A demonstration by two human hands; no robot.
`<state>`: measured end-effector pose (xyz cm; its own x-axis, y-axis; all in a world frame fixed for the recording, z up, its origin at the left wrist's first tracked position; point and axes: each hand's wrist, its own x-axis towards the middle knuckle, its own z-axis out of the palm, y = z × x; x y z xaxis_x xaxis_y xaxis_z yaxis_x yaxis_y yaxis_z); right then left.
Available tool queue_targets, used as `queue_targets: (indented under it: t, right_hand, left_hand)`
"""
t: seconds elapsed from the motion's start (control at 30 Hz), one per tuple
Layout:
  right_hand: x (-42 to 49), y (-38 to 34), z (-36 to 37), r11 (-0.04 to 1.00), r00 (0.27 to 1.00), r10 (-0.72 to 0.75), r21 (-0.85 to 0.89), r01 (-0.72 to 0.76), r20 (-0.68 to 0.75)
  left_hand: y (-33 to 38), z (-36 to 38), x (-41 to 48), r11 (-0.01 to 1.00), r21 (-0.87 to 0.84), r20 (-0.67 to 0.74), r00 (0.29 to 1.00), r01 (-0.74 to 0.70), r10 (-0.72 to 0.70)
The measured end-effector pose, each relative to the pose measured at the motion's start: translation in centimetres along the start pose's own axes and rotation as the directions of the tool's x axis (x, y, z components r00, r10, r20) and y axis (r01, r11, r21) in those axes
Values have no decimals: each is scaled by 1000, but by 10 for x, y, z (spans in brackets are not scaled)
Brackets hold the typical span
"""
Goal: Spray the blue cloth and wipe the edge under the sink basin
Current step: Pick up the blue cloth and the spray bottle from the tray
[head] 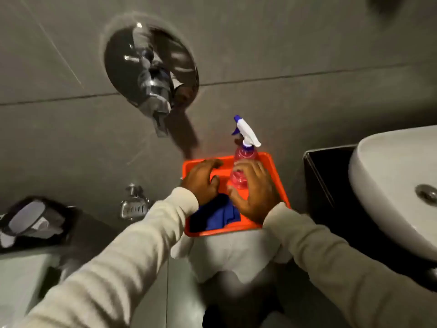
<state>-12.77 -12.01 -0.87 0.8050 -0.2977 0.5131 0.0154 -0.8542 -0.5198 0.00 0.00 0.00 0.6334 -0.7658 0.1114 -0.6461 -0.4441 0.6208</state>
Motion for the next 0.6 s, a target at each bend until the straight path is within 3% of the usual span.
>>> queue_targets:
  t: [0.03, 0.1, 0.2, 0.3, 0.4, 0.6]
  right_hand:
    - [-10, 4, 10, 1000, 999, 10, 6, -10, 42]
    - [-25, 13, 24, 997, 991, 79, 16, -81, 107]
    - [-27, 35, 29, 957, 957, 278, 56, -283, 83]
    - [7, 62, 22, 918, 919, 386, 129, -374, -85]
    - [48, 72, 16, 892, 909, 408, 250, -376, -87]
    - [91, 85, 27, 907, 971, 237, 348, -237, 42]
  left_hand:
    - [-10, 6, 1, 996, 40, 141, 986, 83, -88]
    - [-26, 21, 6, 971, 199, 413, 887, 134, -207]
    - [-40, 38, 17, 931, 356, 627, 718, 81, -302]
    - [-44, 51, 36, 912, 410, 664, 680, 17, -311]
    - [-40, 56, 52, 847, 517, 715, 609, -128, -344]
    - [-48, 59, 56, 856, 511, 683, 570, 72, -456]
